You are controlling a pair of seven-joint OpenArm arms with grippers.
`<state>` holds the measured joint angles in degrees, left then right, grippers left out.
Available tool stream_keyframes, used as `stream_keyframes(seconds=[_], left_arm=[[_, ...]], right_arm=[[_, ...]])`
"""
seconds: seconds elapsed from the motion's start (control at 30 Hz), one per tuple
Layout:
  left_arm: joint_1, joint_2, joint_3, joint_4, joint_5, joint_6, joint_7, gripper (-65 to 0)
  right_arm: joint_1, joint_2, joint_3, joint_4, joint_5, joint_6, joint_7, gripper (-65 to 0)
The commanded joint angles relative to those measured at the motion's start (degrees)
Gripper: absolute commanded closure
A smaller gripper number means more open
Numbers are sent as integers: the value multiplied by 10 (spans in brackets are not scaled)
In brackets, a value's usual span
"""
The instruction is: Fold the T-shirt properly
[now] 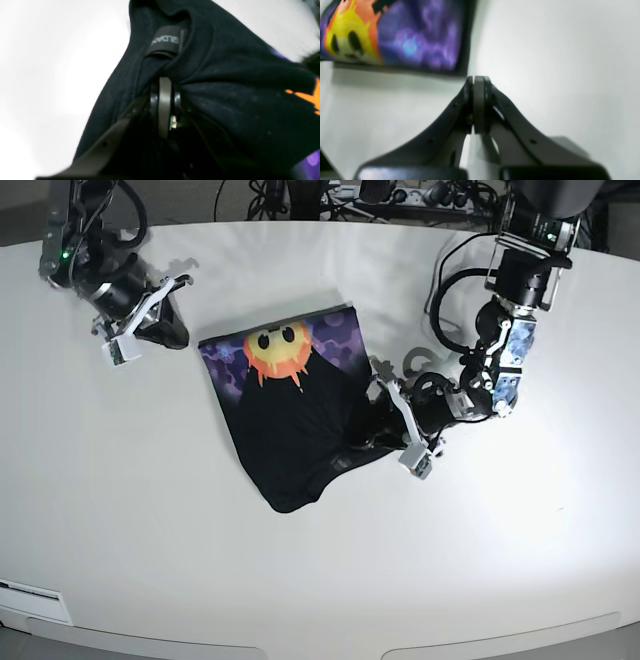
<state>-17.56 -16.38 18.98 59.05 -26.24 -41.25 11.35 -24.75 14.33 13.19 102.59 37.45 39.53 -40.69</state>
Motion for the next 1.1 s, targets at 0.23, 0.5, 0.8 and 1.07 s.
stream_keyframes(seconds=[0.23, 0.5, 0.8, 1.07], left_arm=[[-54, 40, 102, -17, 107, 13, 11, 0], [-148, 19, 246, -12, 234, 13, -40, 0], [-215, -34, 178, 103, 16, 13, 131, 0], [-127, -144, -50, 322, -383, 13, 392, 0]], right_arm=[[-30, -105, 0, 32, 0, 5, -3, 0], [-57, -106, 0, 52, 2, 5, -5, 0], [-72, -78, 22, 224, 2, 5, -35, 0], [-80, -59, 149, 324, 101, -5, -61, 0]])
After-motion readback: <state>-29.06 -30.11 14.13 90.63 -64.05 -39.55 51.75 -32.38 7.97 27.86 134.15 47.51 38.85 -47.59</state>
